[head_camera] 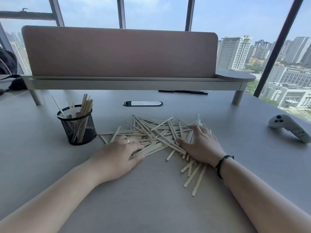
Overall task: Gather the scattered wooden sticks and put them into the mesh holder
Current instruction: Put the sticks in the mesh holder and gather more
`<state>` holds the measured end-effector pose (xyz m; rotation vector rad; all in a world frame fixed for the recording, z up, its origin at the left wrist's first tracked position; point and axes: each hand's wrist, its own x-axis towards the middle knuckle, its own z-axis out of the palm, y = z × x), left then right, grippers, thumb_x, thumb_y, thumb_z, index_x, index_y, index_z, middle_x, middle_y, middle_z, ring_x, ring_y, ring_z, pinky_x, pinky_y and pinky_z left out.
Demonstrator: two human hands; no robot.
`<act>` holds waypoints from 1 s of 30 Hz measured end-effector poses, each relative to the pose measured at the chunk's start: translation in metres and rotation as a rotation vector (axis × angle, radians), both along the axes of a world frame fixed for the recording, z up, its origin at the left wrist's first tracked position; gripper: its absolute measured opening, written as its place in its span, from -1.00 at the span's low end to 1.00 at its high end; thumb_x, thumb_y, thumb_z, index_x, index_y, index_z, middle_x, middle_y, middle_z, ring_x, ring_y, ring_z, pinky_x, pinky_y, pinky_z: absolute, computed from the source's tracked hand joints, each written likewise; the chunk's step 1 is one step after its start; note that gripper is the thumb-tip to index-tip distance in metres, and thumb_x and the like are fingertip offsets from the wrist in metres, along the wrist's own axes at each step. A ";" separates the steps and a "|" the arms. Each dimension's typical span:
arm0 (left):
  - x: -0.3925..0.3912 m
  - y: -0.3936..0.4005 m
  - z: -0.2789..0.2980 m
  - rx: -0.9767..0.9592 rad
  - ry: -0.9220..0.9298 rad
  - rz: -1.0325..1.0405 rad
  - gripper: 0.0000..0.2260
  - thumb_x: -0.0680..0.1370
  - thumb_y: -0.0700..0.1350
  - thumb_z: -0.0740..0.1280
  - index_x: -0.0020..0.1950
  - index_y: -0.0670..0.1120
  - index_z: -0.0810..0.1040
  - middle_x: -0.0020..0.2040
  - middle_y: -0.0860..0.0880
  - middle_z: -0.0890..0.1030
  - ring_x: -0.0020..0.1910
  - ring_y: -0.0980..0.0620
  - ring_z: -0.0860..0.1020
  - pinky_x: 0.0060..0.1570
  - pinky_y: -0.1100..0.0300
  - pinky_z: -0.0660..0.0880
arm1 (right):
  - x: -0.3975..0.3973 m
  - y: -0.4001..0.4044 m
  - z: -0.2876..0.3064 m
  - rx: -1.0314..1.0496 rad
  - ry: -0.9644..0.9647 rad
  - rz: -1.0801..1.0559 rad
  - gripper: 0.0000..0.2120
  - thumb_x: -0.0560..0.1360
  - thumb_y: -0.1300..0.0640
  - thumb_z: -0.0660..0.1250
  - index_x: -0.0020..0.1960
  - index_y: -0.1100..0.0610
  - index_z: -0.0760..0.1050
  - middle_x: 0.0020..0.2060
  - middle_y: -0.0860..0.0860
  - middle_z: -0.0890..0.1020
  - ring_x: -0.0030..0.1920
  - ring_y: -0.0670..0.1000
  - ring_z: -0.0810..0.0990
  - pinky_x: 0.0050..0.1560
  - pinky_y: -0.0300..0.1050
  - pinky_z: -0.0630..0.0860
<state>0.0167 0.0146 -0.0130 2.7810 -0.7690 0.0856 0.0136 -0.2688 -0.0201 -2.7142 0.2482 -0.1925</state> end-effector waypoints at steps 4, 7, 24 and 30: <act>-0.006 -0.005 0.005 0.072 -0.066 0.014 -0.69 0.66 0.08 0.18 0.37 0.11 0.51 0.31 0.12 0.54 0.35 0.06 0.43 0.26 0.10 0.43 | -0.004 0.013 0.002 0.059 -0.021 0.112 -0.23 0.40 -0.43 0.30 0.48 -0.10 0.21 0.48 0.03 0.29 0.44 0.09 0.35 0.41 -0.03 0.31; -0.010 -0.008 0.004 0.025 -0.119 0.068 -0.75 0.64 0.00 0.18 0.23 0.00 0.56 0.25 0.07 0.58 0.25 -0.01 0.51 0.15 0.05 0.50 | -0.006 0.017 0.003 0.088 -0.040 0.147 -0.27 0.41 -0.35 0.37 0.47 -0.13 0.23 0.45 0.02 0.31 0.41 0.06 0.38 0.35 -0.11 0.32; -0.019 -0.015 0.011 0.119 -0.170 0.252 -0.80 0.53 -0.30 0.20 -0.24 -0.07 0.31 -0.16 -0.13 0.57 -0.14 -0.21 0.59 -0.28 0.07 0.34 | -0.007 0.020 0.003 0.084 -0.067 0.189 -0.34 0.46 -0.28 0.37 0.47 -0.11 0.26 0.47 -0.02 0.28 0.45 0.01 0.32 0.37 -0.14 0.27; -0.021 -0.019 0.018 0.139 -0.130 0.268 -0.76 0.47 -0.39 0.21 -0.31 -0.12 0.31 -0.35 -0.06 0.39 -0.36 -0.13 0.40 -0.31 0.08 0.32 | -0.007 0.019 0.003 0.086 -0.067 0.198 -0.33 0.46 -0.28 0.37 0.47 -0.10 0.26 0.49 -0.02 0.26 0.48 0.02 0.28 0.40 -0.12 0.25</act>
